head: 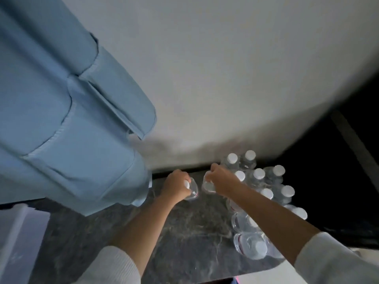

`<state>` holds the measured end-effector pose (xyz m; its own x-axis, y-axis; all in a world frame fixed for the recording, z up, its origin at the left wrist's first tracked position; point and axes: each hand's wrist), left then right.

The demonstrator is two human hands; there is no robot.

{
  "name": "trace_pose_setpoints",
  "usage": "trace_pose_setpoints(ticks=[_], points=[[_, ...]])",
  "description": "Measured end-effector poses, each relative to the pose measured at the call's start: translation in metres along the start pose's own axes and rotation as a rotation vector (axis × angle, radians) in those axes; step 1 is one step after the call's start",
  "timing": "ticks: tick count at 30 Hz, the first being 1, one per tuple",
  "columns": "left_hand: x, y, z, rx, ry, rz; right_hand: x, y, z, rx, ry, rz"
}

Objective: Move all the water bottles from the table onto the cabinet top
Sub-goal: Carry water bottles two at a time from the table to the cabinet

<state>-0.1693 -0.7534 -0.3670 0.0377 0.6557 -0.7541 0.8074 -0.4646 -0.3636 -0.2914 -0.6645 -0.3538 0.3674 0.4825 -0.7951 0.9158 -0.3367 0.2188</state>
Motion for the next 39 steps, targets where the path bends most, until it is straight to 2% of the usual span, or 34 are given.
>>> trace_pose_setpoints(ticks=[8, 14, 21, 25, 39], points=[[0.01, 0.005, 0.058, 0.057, -0.017, -0.041, 0.007, -0.03, 0.051, -0.105, 0.069, -0.085], [0.009, -0.002, 0.083, 0.108, -0.002, -0.01, 0.006, -0.038, 0.072, -0.127, 0.057, -0.068], [0.021, -0.001, 0.087, 0.097, -0.077, -0.168, 0.021, -0.044, 0.071, -0.022, -0.037, 0.087], [0.027, 0.002, 0.086, 0.118, -0.126, -0.173, 0.025, -0.045, 0.071, 0.036, -0.088, 0.126], [0.02, -0.005, 0.092, 0.086, -0.134, -0.141, 0.004, -0.047, 0.08, 0.086, -0.053, 0.123]])
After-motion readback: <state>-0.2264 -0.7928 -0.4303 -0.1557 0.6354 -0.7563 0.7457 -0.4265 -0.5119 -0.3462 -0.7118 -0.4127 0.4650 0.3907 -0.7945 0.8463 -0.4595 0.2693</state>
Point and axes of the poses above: each hand's wrist, its own z-axis towards the middle knuckle, its own x-axis out of the palm, y = z × x, and after that the axes turned 5 degrees about y, right-handed
